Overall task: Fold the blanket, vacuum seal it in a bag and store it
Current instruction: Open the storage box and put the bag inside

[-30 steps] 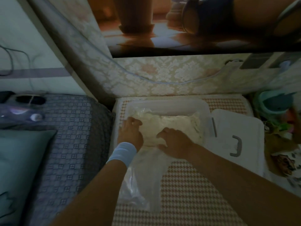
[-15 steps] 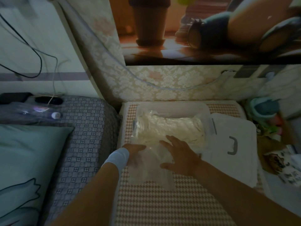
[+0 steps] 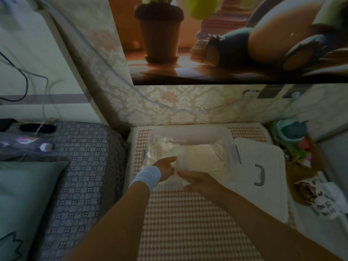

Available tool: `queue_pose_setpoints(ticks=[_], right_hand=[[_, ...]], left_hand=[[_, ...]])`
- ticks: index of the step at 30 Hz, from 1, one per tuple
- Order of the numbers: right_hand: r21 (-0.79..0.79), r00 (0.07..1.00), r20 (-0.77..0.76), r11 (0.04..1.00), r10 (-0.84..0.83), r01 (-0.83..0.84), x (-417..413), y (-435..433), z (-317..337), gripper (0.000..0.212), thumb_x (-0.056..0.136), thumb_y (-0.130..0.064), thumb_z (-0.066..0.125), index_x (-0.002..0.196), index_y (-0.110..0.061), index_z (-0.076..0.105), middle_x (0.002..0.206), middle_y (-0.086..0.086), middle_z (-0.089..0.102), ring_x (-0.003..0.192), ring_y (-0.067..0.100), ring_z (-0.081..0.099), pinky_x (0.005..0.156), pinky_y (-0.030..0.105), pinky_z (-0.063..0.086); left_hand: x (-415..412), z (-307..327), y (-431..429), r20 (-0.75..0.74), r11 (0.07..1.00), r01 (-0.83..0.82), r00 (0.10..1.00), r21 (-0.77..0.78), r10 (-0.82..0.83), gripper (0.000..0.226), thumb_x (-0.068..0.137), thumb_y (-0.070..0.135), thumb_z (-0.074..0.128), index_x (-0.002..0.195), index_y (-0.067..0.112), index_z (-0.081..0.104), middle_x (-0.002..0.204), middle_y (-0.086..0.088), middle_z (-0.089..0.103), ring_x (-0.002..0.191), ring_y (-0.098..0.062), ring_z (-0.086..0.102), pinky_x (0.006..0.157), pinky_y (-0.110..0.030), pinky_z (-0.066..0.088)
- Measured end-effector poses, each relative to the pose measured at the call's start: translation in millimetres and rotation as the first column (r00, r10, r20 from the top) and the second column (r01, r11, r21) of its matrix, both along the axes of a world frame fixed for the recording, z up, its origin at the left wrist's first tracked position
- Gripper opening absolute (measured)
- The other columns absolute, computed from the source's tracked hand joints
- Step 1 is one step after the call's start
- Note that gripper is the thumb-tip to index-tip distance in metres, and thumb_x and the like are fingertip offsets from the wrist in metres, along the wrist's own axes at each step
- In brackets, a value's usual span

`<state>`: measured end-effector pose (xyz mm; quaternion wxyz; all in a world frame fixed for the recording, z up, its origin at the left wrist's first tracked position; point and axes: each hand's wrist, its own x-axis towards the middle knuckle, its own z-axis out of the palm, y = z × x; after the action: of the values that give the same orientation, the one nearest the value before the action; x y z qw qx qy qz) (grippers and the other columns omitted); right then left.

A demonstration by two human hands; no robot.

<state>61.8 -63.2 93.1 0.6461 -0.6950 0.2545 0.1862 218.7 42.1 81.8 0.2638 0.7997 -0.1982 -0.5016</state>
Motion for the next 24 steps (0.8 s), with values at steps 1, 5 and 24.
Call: queue_pose_setpoints(ticks=[1, 5, 24], right_hand=[[-0.096, 0.997, 0.041, 0.994, 0.061, -0.057, 7.5, 4.1, -5.2, 0.062, 0.091, -0.027, 0.071, 0.147, -0.027, 0.044, 0.147, -0.016, 0.039, 0.139, 0.006, 0.036, 0.116, 0.032, 0.032], [-0.774, 0.876, -0.154, 0.495, 0.458, -0.395, 13.8, 5.8, -44.8, 0.065, 0.099, -0.055, 0.017, 0.156, -0.036, -0.009, 0.161, -0.020, 0.001, 0.151, 0.008, -0.004, 0.118, 0.056, -0.014], [-0.538, 0.534, -0.471, 0.251, 0.702, -0.804, 80.7, -52.0, -193.2, 0.063, 0.104, -0.048, 0.034, 0.157, -0.039, 0.001, 0.166, 0.006, -0.006, 0.152, 0.025, -0.010, 0.123, 0.047, 0.002]], left_hand=[[3.1, -4.4, -3.4, 0.053, 0.999, 0.046, 0.998, 0.000, -0.046, 0.054, 0.096, 0.001, 0.046, 0.147, 0.016, 0.035, 0.142, -0.006, 0.046, 0.126, -0.023, 0.048, 0.093, -0.018, 0.040], [11.6, -22.7, -5.9, 0.219, 0.998, 0.052, 0.974, 0.029, -0.057, 0.054, 0.096, 0.006, 0.046, 0.146, 0.019, 0.030, 0.149, -0.004, 0.039, 0.134, -0.022, 0.041, 0.107, -0.026, 0.034], [29.2, -123.2, -32.0, 0.114, 0.492, 0.593, 0.559, 0.637, -0.821, 0.068, 0.098, 0.033, 0.030, 0.153, 0.022, -0.008, 0.160, -0.009, -0.013, 0.148, -0.023, -0.009, 0.120, -0.040, -0.001]])
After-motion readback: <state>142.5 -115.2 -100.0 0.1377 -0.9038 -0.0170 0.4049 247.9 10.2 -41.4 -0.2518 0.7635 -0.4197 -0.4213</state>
